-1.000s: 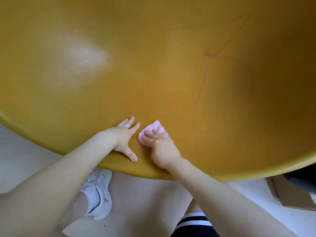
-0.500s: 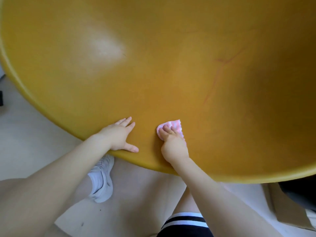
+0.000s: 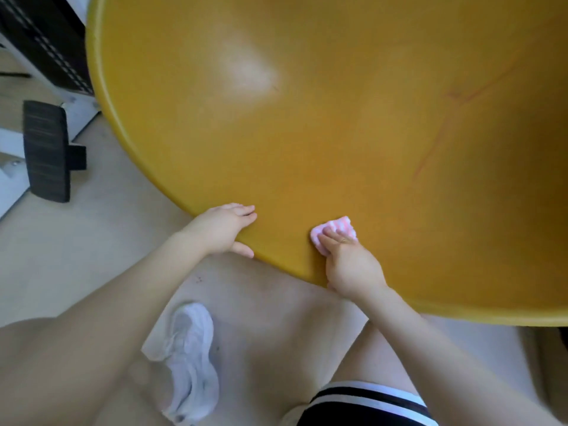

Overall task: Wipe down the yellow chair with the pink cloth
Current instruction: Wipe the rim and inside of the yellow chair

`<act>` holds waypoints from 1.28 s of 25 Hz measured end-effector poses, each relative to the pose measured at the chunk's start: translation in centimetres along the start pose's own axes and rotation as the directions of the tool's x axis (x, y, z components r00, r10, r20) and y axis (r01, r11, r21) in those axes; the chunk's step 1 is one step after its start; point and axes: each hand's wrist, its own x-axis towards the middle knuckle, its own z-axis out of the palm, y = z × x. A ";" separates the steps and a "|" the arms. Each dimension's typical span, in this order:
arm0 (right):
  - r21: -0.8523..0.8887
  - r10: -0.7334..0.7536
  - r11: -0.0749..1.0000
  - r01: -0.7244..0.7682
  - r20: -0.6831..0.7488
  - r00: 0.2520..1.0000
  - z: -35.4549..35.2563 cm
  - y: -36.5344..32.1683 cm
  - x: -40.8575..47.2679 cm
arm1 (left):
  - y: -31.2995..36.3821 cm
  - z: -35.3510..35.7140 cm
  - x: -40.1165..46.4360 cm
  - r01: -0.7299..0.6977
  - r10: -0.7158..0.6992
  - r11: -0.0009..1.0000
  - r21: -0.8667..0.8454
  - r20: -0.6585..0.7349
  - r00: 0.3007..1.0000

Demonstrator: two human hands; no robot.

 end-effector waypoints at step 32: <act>-0.066 0.539 0.826 -0.560 -0.198 0.819 0.4 0.5 -1.0 | 5.6 -3.9 13.5 -0.446 0.426 0.878 0.173 0.143 0.894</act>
